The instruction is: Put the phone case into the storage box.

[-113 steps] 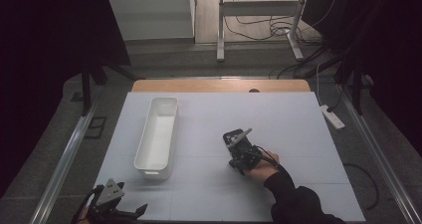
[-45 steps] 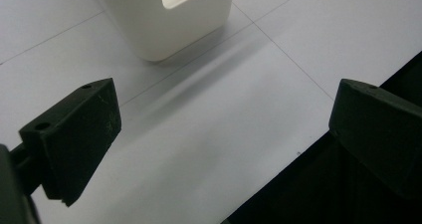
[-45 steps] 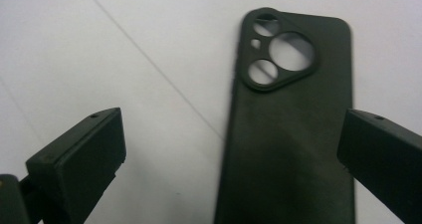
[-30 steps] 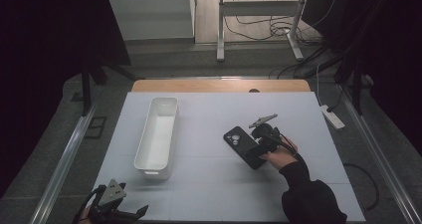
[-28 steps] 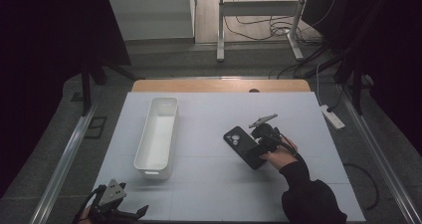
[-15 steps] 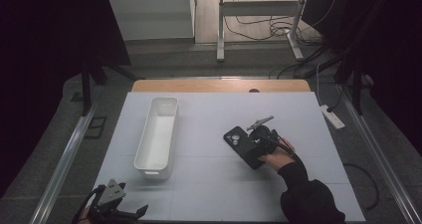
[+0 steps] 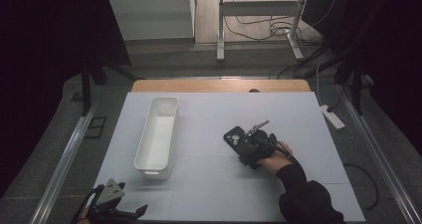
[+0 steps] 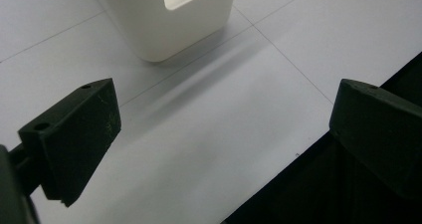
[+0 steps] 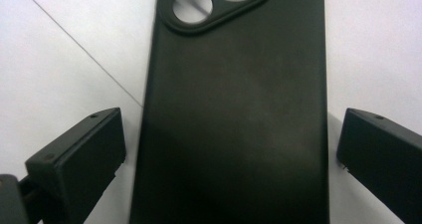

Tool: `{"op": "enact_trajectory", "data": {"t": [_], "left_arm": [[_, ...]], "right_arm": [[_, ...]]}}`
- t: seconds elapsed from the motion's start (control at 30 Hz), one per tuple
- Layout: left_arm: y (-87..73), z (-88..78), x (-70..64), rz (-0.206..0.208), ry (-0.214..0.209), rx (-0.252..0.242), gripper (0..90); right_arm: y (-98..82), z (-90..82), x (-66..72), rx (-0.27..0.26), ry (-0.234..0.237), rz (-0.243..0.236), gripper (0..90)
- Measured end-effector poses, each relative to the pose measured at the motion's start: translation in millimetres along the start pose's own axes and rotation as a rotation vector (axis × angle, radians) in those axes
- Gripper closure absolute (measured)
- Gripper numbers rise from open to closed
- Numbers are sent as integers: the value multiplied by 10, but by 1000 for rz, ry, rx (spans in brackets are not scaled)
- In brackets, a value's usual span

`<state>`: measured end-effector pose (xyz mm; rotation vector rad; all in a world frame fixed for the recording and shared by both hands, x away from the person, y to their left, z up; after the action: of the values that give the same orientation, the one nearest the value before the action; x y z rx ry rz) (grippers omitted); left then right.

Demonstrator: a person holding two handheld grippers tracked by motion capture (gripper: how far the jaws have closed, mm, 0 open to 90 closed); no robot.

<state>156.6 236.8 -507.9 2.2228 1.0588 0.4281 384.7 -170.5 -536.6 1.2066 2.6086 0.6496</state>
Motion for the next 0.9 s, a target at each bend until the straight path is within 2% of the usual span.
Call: {"op": "enact_trajectory", "data": {"t": [0.13,0.37,0.43,0.53,0.6,0.77,0.9], "left_arm": [[-2,-2,7,-10,-1,-5,4],[-6,-10,26,-29,-7,-14,3],[-6,-11,27,-33,-10,-17,3],[-7,-12,33,-43,-14,-23,3],[-6,-12,35,-44,-18,-22,3],[-3,-10,46,-50,-33,-21,3],[-8,-21,73,-64,-68,-31,3]], "right_arm": [[-14,0,5,-8,-3,6,0],[-1,-8,20,19,-18,25,5],[0,-14,22,21,-20,28,25],[9,-55,34,28,-23,43,127],[10,-63,32,28,-24,52,131],[22,-71,22,40,-18,51,147],[23,-76,20,39,-18,48,149]]}}
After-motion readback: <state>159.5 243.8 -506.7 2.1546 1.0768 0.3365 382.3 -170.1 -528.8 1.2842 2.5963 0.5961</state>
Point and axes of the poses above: each handheld gripper's, and its own axes: z roughly forward along the jaws, y roughly out of its top, x roughly to its left, the point moved 2 cm from there along z, roughly forward along the jaws, and after that the axes turned 6 degrees about z, right-handed, at the moved point
